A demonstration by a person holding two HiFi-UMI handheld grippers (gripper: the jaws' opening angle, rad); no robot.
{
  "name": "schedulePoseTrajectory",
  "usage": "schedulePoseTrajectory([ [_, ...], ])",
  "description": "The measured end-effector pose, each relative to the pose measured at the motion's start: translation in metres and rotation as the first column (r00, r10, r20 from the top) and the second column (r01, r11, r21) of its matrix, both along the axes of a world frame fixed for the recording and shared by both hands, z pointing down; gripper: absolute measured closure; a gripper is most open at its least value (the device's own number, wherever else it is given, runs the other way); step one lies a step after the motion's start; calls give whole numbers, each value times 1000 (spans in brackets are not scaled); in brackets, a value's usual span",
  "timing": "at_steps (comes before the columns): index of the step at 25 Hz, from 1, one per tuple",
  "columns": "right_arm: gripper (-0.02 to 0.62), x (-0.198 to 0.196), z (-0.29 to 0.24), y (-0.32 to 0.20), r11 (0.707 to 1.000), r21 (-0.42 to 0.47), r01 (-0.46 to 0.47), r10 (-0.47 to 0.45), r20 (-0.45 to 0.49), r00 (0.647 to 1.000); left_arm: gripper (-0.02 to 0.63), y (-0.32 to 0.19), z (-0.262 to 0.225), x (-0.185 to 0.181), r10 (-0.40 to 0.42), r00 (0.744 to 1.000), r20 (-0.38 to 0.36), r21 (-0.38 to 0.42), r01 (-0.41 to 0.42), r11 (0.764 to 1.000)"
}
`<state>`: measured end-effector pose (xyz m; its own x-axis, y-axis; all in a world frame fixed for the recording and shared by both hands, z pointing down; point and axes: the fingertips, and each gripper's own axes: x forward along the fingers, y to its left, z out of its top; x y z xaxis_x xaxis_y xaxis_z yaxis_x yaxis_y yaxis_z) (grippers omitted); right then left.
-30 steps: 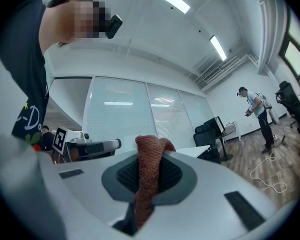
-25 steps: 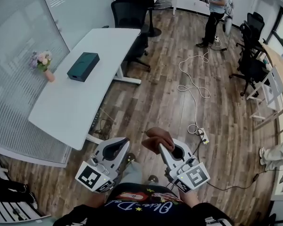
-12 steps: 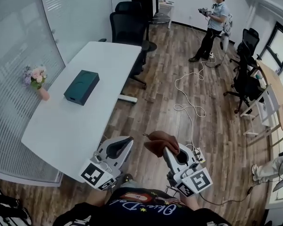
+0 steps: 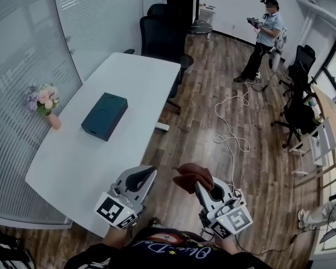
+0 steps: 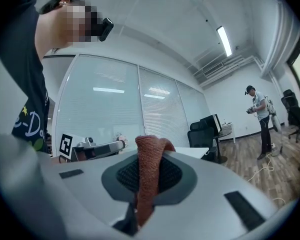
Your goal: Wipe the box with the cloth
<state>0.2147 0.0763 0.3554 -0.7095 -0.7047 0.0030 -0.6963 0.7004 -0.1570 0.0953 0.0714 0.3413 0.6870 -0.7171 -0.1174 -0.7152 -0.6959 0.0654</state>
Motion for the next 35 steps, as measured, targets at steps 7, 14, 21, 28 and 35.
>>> schedulePoseTrajectory([
  [7,569,-56,1,-51,996,-11,91,-91,42,995,603,-35,-3,-46,-74,997,15,14,74,997],
  [14,569,-135,17,-96,950,-28,312,-310,61,949,602,-52,16,-112,-267,963,37,-18,267,963],
  [21,569,-201,23,-166,804,-25,594,-588,108,801,603,-85,19,-166,-569,820,61,-37,572,820],
  [28,569,-237,11,-243,636,-11,772,-764,137,631,602,-132,4,-185,-772,630,89,-19,775,631],
  [35,569,-243,13,-294,523,-24,852,-840,157,519,602,-168,0,-176,-855,504,123,-20,863,505],
])
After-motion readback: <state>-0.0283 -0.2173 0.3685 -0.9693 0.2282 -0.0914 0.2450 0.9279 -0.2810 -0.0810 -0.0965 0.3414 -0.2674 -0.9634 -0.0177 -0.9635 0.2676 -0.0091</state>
